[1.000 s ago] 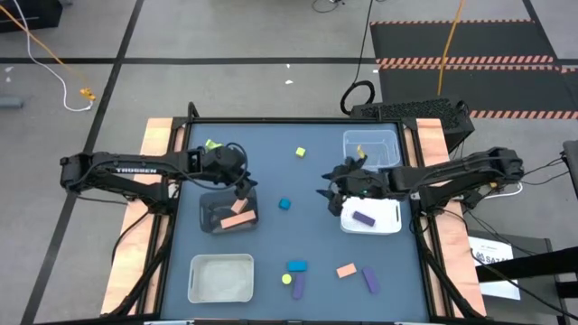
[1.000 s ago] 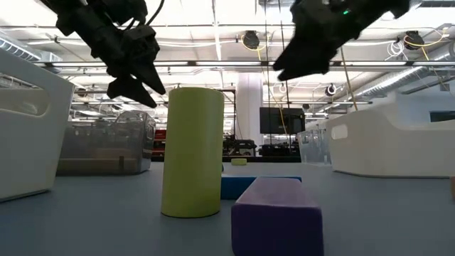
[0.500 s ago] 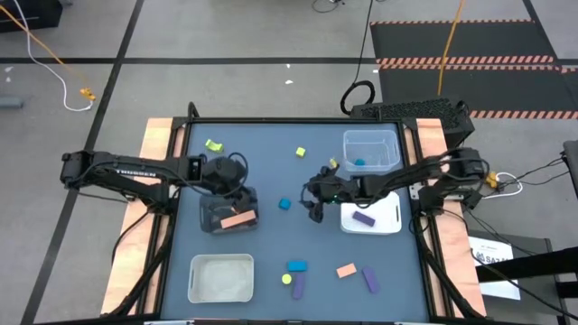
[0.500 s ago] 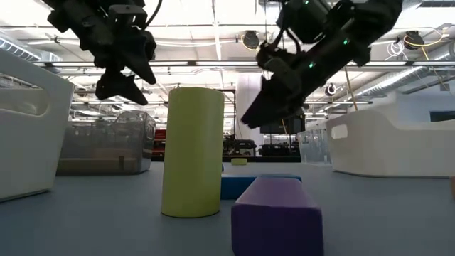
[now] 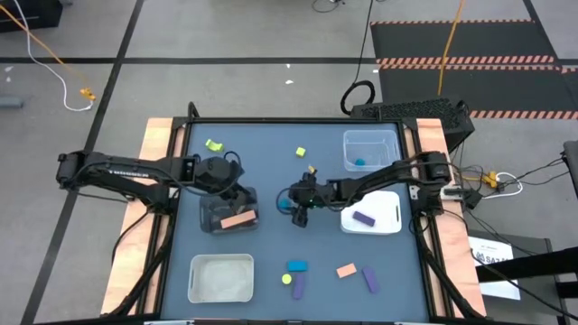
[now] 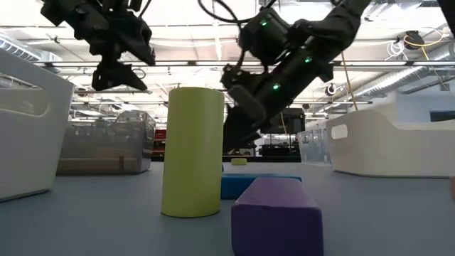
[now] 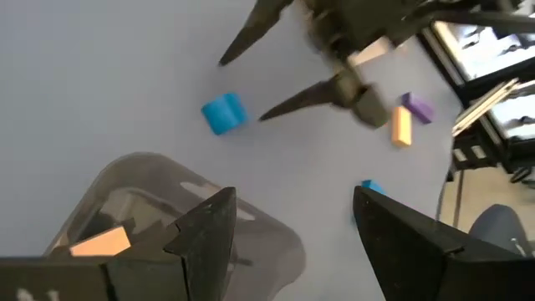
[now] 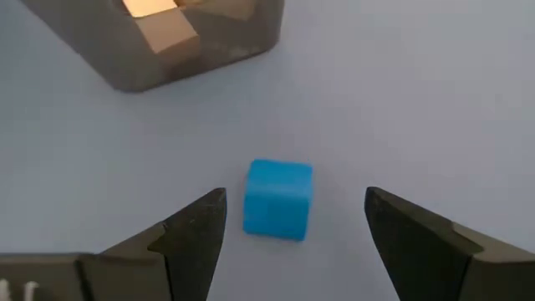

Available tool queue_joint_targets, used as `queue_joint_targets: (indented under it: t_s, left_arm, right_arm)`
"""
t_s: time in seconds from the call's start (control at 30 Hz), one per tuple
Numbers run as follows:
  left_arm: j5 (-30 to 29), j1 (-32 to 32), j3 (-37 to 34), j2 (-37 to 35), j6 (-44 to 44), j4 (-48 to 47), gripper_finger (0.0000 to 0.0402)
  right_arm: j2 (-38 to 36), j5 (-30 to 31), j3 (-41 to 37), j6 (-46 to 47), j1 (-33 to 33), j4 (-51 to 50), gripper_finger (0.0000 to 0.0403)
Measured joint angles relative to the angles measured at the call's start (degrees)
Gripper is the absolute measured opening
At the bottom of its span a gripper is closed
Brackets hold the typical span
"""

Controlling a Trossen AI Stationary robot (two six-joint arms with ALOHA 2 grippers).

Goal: Sort & place blocks by color
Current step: Put the top blue block in the transparent bin

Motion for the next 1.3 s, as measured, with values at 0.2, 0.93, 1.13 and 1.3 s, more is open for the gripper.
queue_joint_targets:
  t_s: [0.2,0.93,1.13,1.3]
  left_arm:
    - [-0.6,0.1,0.0,-3.4,0.0,0.5,0.0241]
    - [-6.1,0.1,0.0,-6.1,-1.8,3.1,0.0241]
    - [-7.2,0.0,0.0,-6.1,-2.7,3.2,0.0241]
    - [-10.3,0.0,0.0,-6.1,-4.2,3.3,0.0241]
  right_arm:
    - [3.1,0.0,2.2,0.0,0.0,-0.2,0.0277]
    - [2.7,-0.1,2.0,2.9,-0.2,-1.9,0.011]
    - [-9.3,2.0,2.1,-0.2,-3.0,-4.8,0.011]
    - [-20.4,5.7,2.1,-3.6,-5.0,-0.3,0.011]
